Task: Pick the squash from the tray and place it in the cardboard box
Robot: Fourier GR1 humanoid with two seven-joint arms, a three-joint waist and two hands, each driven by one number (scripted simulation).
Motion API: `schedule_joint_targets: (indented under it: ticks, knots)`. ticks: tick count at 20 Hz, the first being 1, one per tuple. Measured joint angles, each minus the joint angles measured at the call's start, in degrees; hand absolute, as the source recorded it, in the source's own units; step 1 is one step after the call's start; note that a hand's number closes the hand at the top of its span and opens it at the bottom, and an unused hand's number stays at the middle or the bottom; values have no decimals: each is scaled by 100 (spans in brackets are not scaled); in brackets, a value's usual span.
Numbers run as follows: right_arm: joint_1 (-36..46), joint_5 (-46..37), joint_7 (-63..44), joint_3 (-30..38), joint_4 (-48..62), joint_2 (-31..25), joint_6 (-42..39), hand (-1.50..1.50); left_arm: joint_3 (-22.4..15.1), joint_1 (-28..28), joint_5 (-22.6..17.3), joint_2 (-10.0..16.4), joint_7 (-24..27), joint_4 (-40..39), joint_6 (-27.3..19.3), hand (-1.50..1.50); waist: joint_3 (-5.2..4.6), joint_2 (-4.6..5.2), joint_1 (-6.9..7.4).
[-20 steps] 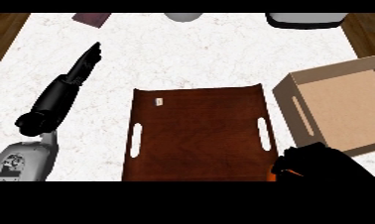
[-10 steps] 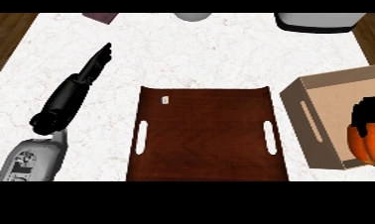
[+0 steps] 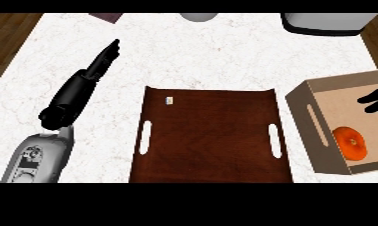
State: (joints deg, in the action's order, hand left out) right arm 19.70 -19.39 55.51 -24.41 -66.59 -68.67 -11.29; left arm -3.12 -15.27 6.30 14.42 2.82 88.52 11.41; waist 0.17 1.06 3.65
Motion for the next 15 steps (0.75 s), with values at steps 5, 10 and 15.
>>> schedule_joint_targets:
  ticks: [5, 10, 15]
  knots:
    - [104, 1254, 78, 182, 249, 529, -378, -150, 48, 5, 5, 24, 52, -57, 2, 0, 0, 3, -46]
    - [43, 2853, -456, 346, 532, 908, -1162, -150, 73, 13, 14, 42, 93, -83, -1, 0, -8, 25, -38]
    - [398, 4177, -1367, 639, 1172, 988, -1994, -150, 53, -38, 3, 16, 118, -110, 31, 0, -4, 45, 50]
